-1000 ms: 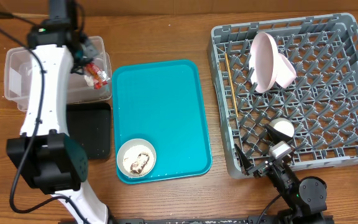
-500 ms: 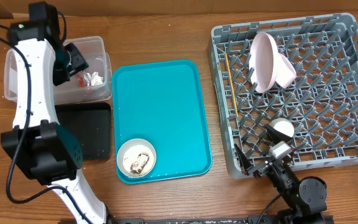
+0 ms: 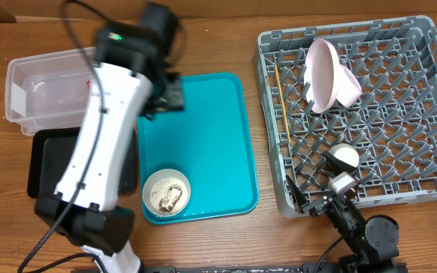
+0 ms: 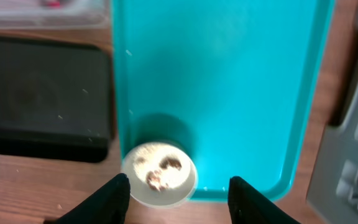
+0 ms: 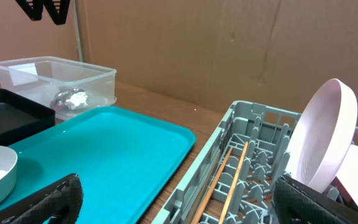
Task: Sort waste into correct bins and load items into the dishwasher
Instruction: 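Reach the left gripper to the white bowl and grip its rim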
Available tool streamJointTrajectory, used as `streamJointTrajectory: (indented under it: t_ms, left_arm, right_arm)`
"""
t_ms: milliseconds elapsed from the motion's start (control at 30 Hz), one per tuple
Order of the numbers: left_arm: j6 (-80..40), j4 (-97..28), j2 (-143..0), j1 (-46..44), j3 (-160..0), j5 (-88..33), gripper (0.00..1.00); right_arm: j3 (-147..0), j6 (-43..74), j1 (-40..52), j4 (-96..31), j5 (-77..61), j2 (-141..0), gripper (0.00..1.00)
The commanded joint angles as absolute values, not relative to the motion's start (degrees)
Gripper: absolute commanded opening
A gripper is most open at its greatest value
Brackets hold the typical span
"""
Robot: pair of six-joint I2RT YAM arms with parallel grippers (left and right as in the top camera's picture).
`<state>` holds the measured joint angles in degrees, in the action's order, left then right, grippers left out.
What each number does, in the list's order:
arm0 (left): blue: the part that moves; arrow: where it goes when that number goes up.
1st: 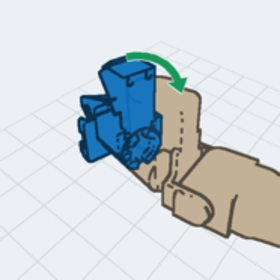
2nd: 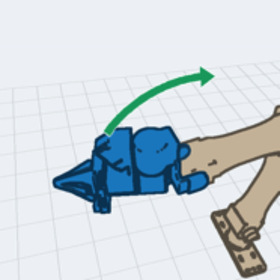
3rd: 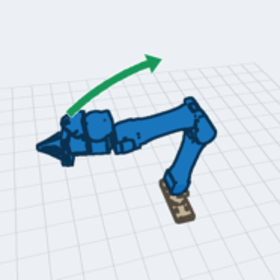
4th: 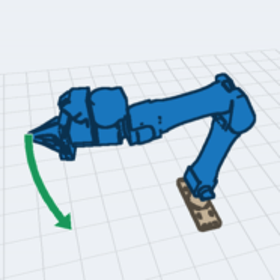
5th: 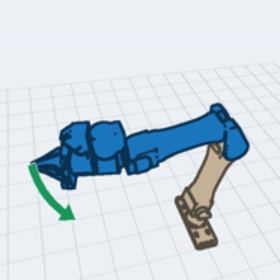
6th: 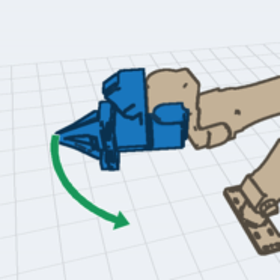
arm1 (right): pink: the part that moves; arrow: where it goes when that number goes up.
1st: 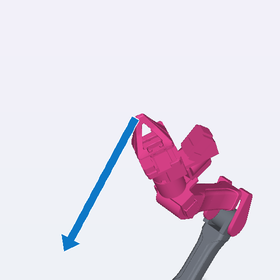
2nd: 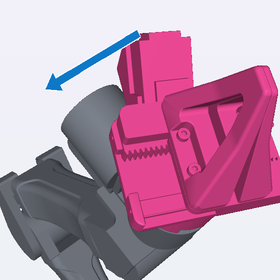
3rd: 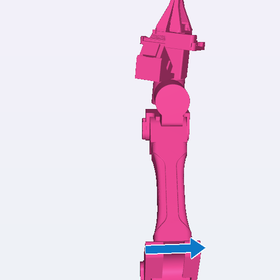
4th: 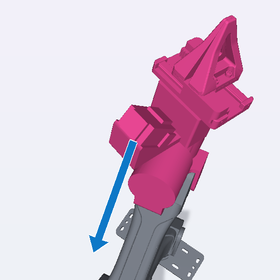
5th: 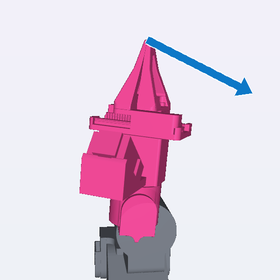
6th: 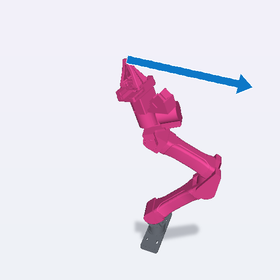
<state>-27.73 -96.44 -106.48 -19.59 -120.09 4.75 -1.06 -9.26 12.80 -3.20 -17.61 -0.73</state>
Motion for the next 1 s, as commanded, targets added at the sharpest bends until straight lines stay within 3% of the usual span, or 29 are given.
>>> streamJointTrajectory:
  t_ms: [0,233,533,733,800,900,967]
  left_arm:
    - [-36.7,-96.8,-106.1,-25.8,-112.7,8.7,0.54]
    - [-48.1,-92.7,-106.1,-32.4,-93.2,8.4,0.46]
    - [-47.0,-77.0,-106.1,-34.1,-75.2,2.7,0.44]
    - [-40.6,-63.6,-106.1,-34.0,-67.2,3.1,0.5]
    - [-40.6,-61.8,-106.1,-34.0,-66.3,3.3,0.45]
    - [-40.2,-60.8,-106.1,-34.0,-65.8,4.0,0.24]
    - [-40.2,-60.8,-106.1,-34.0,-65.8,5.0,0.18]
  right_arm:
    - [-0.4,-9.2,12.6,-3.1,-17.7,-0.2,1.0]
    - [-0.4,-9.2,12.6,-3.1,-17.7,-0.2,1.0]
    - [-0.4,-9.2,12.6,-3.1,-17.7,-0.2,1.0]
    - [-0.4,-9.2,12.6,-3.1,-17.7,-0.2,1.0]
    - [-0.4,-9.2,12.6,-3.1,-17.7,-0.2,1.0]
    - [-0.4,-9.2,12.6,-3.1,-17.7,-0.2,1.0]
    - [-0.4,-9.2,12.6,-3.1,-17.7,-0.2,1.0]
